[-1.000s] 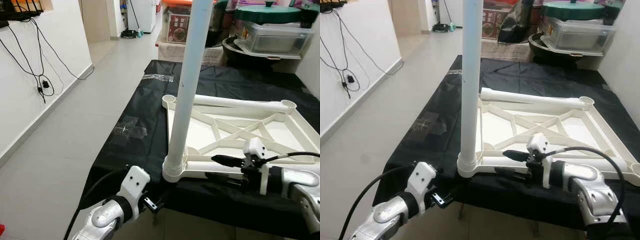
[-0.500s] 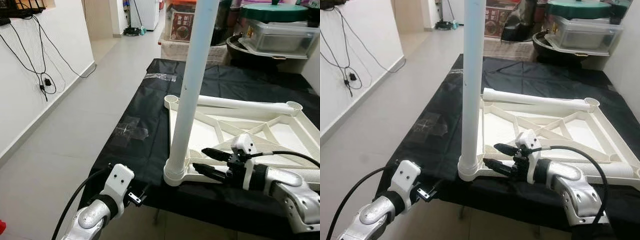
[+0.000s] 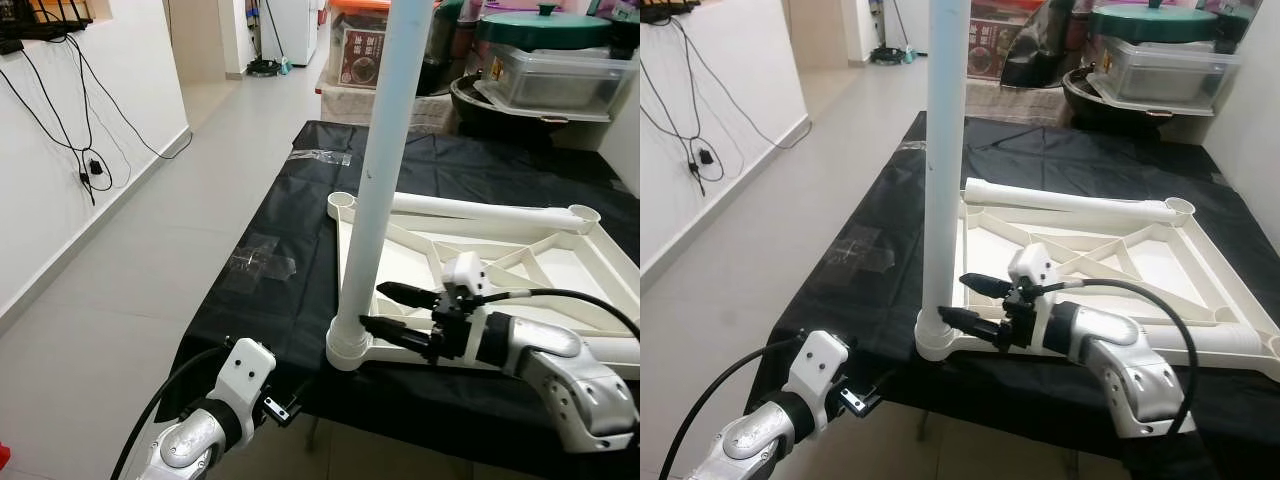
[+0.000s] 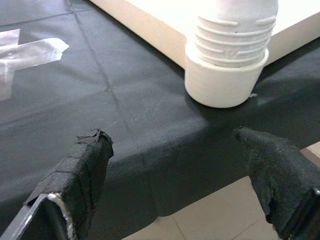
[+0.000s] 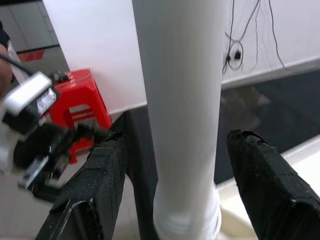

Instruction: Building children table

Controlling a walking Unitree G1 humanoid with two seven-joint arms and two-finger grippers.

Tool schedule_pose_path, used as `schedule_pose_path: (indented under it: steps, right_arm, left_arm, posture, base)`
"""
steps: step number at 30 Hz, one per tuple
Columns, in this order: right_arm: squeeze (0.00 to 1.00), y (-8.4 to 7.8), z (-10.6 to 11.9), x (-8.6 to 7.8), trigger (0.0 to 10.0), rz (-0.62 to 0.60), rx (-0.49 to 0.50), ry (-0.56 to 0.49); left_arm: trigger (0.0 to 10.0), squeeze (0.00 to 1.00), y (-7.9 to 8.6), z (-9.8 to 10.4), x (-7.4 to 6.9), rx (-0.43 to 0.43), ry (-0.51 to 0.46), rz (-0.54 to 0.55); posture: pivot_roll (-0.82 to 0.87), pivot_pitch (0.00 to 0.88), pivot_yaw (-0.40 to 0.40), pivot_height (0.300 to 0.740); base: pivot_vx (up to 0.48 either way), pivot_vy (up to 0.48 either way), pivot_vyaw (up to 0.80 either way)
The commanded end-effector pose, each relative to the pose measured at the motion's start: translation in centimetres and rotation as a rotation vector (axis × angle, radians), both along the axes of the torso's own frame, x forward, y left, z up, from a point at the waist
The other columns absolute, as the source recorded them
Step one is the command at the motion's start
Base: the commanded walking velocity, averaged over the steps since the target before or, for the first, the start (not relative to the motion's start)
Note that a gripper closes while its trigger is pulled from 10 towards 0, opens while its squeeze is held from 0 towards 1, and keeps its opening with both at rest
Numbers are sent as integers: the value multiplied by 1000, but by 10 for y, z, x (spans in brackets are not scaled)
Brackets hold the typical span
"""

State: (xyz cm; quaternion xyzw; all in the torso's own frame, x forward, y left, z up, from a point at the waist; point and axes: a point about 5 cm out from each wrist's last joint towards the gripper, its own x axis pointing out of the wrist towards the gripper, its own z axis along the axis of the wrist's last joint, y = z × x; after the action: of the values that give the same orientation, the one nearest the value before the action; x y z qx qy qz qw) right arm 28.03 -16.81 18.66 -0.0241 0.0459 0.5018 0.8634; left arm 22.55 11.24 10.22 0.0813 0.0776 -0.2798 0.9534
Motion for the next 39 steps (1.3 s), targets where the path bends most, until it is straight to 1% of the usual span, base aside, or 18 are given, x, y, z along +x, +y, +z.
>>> schedule_pose_path:
  steps: [1,3,4,10,11,15,32,33,34,35,39]
  right_arm:
    - [0,3,1,3,10000,-1,2,6]
    - [0,4,2,6,10000,-3,5,2]
    - [0,8,5,10,10000,-5,10,-5]
    - [0,12,8,15,10000,-1,19,-14]
    - [0,12,8,15,10000,-1,19,-14]
    - [0,22,11,17,10000,39,42,-20]
    - [0,39,14,26,10000,57,75,-26]
    - [0,40,14,27,9686,54,77,-26]
    - [0,41,13,27,9686,54,83,-26]
    - [0,43,13,28,0,52,89,-26]
    - [0,46,13,29,0,52,101,-28]
  left_arm:
    - [10000,0,-1,1,-2,0,-11,-15]
    - [10000,0,-2,1,-3,-1,-10,-16]
    - [10000,0,-2,2,-3,-2,-10,-18]
    - [10000,0,-3,1,-3,-5,-9,-20]
    - [10000,0,-3,1,-3,-5,-9,-20]
    - [10000,0,-4,2,-4,-9,-8,-21]
    - [10000,0,-6,1,-6,-9,-6,-26]
    - [10000,0,-6,1,-6,-9,-6,-26]
    - [10000,0,-6,1,-6,-9,-5,-25]
    - [10000,0,-6,0,-6,-9,-4,-25]
    - [10000,0,-5,0,-7,-6,-4,-27]
  posture:
    - [162,0,-65,740]
    - [161,0,-66,740]
    - [161,0,-68,740]
    - [160,0,-71,740]
    - [160,0,-71,740]
    - [163,0,-77,740]
    - [169,0,-84,740]
    - [169,0,-84,740]
    - [172,0,-85,740]
    - [171,0,-85,740]
    - [172,0,-85,740]
  base:
    - [0,0,0]
    - [0,0,0]
    - [0,0,0]
    - [0,0,0]
    - [0,0,0]
    - [0,0,0]
    - [0,0,0]
    - [0,0,0]
    - [0,0,0]
    - [0,0,0]
    - [0,0,0]
